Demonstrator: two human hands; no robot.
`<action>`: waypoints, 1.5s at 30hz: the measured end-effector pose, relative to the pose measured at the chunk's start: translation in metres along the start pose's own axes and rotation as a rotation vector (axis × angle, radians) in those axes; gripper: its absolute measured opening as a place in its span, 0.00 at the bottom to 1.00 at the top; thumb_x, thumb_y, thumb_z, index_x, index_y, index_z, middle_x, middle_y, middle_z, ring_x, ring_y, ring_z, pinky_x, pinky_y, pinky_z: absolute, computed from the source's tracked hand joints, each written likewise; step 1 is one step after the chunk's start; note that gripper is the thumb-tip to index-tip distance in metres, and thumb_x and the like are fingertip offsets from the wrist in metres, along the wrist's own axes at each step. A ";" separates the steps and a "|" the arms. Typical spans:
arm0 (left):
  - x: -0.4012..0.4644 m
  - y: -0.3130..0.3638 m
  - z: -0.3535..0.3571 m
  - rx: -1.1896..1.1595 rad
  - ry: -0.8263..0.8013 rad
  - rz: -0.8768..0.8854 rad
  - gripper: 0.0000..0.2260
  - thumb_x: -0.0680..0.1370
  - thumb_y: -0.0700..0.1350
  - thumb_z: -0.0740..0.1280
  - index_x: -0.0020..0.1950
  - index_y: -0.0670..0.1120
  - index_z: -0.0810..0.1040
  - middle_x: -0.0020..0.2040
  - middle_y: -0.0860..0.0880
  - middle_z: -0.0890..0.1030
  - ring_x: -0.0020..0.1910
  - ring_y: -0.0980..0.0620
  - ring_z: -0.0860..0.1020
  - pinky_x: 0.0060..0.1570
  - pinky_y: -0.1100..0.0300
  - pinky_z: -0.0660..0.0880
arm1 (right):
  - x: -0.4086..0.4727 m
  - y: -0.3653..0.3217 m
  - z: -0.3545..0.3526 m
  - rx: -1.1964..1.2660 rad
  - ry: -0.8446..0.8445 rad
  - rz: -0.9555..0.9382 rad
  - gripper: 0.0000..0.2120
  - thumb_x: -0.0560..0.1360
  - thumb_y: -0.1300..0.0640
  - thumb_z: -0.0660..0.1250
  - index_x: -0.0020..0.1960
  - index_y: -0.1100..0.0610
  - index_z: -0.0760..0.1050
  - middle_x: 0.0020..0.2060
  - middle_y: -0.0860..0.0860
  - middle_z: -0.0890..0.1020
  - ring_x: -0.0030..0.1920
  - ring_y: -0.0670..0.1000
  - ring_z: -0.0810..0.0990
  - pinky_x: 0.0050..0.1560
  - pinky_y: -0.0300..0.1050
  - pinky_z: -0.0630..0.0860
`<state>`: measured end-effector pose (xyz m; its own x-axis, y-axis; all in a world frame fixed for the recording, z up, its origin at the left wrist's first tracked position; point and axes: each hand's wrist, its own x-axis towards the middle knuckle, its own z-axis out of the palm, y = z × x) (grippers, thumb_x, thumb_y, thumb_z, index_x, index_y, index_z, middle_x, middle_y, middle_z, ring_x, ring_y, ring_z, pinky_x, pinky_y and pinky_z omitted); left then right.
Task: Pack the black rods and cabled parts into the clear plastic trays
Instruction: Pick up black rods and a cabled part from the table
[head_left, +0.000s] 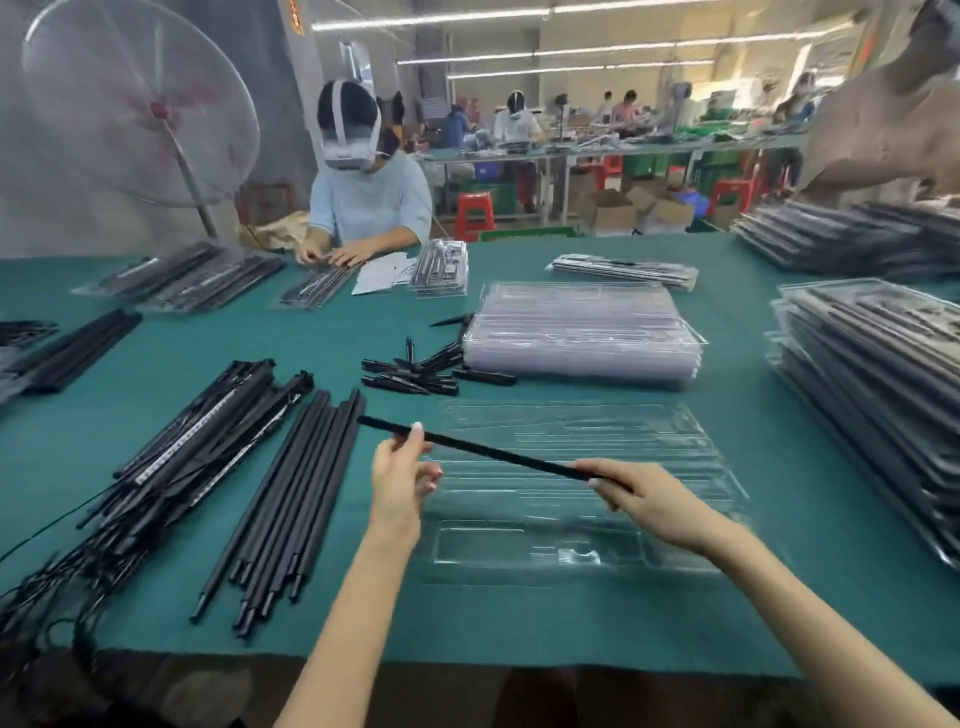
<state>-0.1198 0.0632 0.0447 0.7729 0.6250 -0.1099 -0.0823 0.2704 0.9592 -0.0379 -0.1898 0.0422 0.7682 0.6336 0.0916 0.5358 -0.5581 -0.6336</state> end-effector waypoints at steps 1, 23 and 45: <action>0.005 0.000 -0.006 0.028 0.029 0.002 0.06 0.80 0.44 0.64 0.44 0.46 0.70 0.40 0.49 0.76 0.22 0.61 0.71 0.21 0.70 0.66 | -0.002 0.012 -0.008 -0.060 0.035 -0.002 0.13 0.80 0.59 0.63 0.63 0.53 0.77 0.39 0.47 0.76 0.41 0.46 0.74 0.49 0.40 0.70; 0.013 -0.032 0.006 1.534 -0.156 0.660 0.11 0.81 0.42 0.60 0.58 0.50 0.80 0.54 0.52 0.79 0.56 0.50 0.74 0.50 0.58 0.67 | -0.022 0.062 -0.024 -0.286 0.338 -0.054 0.10 0.74 0.67 0.69 0.50 0.56 0.83 0.44 0.49 0.81 0.49 0.54 0.78 0.49 0.48 0.75; 0.030 -0.016 0.006 1.548 -0.109 0.565 0.12 0.76 0.39 0.58 0.52 0.48 0.78 0.52 0.51 0.79 0.55 0.50 0.74 0.54 0.57 0.66 | -0.024 0.062 -0.007 -0.301 0.364 -0.107 0.12 0.69 0.73 0.70 0.46 0.60 0.83 0.43 0.52 0.81 0.44 0.58 0.78 0.45 0.55 0.77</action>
<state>-0.0918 0.0734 0.0271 0.9084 0.3152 0.2746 0.2635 -0.9417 0.2092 -0.0203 -0.2432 0.0063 0.7472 0.4971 0.4412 0.6548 -0.6643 -0.3604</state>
